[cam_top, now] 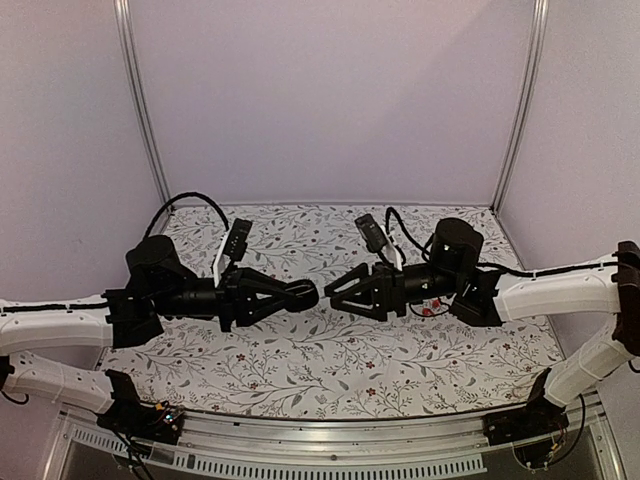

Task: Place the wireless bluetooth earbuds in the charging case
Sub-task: Pass from the left arm to the right

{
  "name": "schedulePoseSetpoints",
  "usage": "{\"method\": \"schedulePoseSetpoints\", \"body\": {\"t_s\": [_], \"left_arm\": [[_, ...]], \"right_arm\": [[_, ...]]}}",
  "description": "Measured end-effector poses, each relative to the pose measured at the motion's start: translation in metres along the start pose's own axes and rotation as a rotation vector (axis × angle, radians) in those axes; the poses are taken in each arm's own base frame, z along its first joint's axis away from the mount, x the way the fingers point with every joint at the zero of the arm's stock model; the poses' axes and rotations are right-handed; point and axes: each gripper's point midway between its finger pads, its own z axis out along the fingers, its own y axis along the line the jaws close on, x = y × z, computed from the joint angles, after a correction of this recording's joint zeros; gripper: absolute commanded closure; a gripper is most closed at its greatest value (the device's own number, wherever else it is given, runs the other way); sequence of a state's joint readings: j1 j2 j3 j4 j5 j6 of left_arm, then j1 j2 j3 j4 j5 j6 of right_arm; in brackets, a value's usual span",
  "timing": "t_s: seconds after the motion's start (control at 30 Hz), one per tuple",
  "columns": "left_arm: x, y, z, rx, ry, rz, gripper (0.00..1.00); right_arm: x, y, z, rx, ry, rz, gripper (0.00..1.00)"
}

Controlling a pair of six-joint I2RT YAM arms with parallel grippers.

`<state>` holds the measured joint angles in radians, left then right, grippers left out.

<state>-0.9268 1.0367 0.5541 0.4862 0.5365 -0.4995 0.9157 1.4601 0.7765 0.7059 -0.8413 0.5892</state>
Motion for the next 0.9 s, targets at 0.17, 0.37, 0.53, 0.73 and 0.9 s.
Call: {"method": "schedulePoseSetpoints", "body": {"t_s": [0.17,0.37,0.53,0.73,0.9], "left_arm": [[0.009,0.004,0.006,-0.009,0.023,-0.013,0.93],[0.012,0.010,0.009,-0.025,0.025,-0.018,0.93],[0.014,0.014,0.011,-0.040,0.029,-0.023,0.94],[0.016,0.018,0.012,-0.054,0.031,-0.027,0.94],[0.016,0.018,0.012,-0.058,0.028,-0.027,0.94]], "right_arm": [[0.000,-0.006,0.005,0.003,0.006,0.010,0.44],[0.002,-0.006,0.009,0.003,0.024,0.015,0.51],[-0.001,-0.002,0.017,-0.008,0.035,-0.003,0.55],[0.006,-0.006,0.022,0.014,0.057,-0.001,0.60],[0.013,-0.008,0.025,0.016,0.074,0.001,0.62]]}}
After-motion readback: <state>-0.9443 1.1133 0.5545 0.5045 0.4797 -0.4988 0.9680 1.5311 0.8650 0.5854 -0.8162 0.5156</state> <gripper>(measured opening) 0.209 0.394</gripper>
